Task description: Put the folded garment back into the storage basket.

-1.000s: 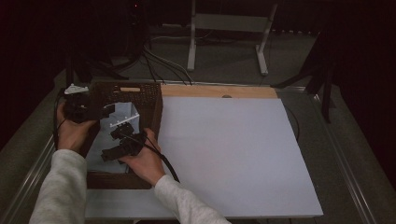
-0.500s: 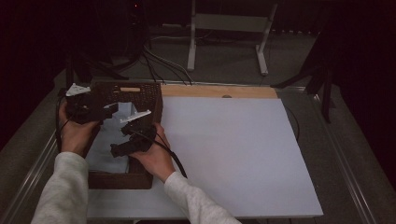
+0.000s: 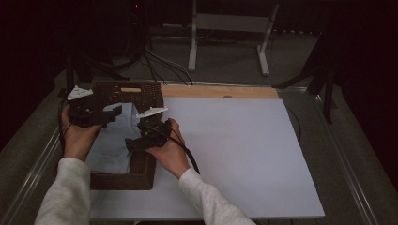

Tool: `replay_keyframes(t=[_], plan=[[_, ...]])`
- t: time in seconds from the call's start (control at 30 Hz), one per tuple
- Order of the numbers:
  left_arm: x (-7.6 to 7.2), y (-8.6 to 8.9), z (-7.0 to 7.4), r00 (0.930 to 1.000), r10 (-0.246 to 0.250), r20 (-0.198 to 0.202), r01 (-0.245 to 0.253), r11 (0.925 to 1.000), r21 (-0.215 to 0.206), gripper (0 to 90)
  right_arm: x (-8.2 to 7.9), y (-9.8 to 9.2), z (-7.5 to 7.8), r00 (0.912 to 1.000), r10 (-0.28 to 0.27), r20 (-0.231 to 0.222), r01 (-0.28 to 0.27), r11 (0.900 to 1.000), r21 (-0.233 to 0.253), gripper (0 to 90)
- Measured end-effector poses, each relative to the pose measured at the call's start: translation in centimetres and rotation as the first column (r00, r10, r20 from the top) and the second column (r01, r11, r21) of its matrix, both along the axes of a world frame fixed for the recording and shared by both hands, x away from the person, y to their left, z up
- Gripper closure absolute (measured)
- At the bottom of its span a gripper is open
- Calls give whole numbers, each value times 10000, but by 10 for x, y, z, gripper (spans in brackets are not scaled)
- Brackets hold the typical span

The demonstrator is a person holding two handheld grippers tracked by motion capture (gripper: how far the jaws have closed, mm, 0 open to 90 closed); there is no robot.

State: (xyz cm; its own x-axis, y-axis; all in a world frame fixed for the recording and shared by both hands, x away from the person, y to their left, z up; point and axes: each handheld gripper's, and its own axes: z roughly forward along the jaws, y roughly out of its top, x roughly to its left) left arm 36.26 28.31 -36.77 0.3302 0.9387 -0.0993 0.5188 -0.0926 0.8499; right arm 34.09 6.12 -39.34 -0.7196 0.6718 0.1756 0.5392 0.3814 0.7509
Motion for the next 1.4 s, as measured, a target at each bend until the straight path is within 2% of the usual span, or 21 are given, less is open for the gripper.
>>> replay_keyframes(t=[0.4, 0.5, 0.87, 1.2, 1.23, 1.4], plan=[[-14, -19, 0, 9993, -314, 206, 314, 9995, -32, 0, 5, -33, 1, 9993, -346, 131, 343, 9993, 168, 19], [-20, -28, -1, 9986, -427, 306, 426, 9991, 68, 0, 6, -45, 1, 9987, -464, 221, 459, 9987, 216, 19], [-39, -47, -7, 9947, -876, 535, 875, 9962, 35, 0, 7, -78, -2, 9961, -765, 443, 754, 9968, 247, 19], [-52, -53, -12, 9913, -1083, 744, 1094, 9939, -106, 0, 10, -107, -9, 9930, -1092, 452, 1074, 9933, 418, 20], [-57, -56, -15, 9897, -1166, 827, 1174, 9931, -50, 0, 10, -114, -10, 9921, -1151, 493, 1127, 9924, 497, 20], [-66, -58, -22, 9872, -1312, 909, 1330, 9910, -138, 0, 10, -129, -13, 9900, -1306, 541, 1274, 9901, 591, 20]])
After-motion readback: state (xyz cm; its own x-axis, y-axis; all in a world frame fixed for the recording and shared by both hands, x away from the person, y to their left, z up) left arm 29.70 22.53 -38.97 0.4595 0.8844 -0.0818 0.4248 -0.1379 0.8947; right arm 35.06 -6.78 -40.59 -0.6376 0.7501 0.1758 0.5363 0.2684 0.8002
